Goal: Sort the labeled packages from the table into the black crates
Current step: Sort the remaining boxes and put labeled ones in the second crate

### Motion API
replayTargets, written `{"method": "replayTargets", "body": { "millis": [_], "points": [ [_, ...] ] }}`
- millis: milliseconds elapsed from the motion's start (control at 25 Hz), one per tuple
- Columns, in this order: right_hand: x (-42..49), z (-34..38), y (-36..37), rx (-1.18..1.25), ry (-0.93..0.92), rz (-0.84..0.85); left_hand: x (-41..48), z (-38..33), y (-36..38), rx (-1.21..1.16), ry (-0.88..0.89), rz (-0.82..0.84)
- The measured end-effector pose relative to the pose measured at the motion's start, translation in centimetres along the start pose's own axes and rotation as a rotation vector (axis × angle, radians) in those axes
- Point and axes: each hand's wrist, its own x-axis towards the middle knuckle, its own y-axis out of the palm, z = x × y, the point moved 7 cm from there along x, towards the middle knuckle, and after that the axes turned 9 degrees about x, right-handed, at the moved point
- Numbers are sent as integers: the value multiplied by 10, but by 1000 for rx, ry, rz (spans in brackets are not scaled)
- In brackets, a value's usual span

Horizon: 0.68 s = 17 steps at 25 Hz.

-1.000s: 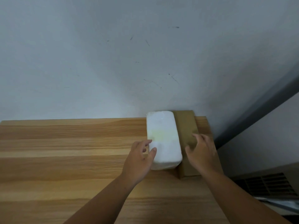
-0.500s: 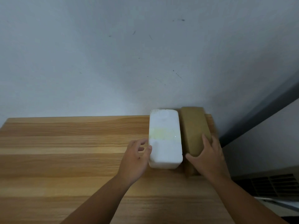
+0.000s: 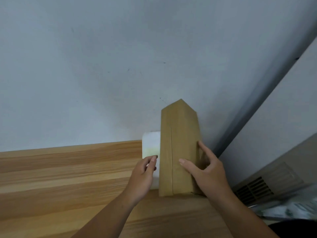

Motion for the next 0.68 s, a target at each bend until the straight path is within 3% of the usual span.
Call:
{"method": "replayTargets", "body": {
  "millis": [120,200,480,680],
  "points": [
    [-22,2,19,450,181,158,-18,-1,-4,-150,-108,65],
    [-34,6,31,554,185,224,-27,1,-6,-210,-125,132],
    [-57,9,67,558,157,316,-48,11,-23,-373,-127,197],
    [-55,3,74,359,56,253,-55,21,-62,-352,-151,10]
  ]
}}
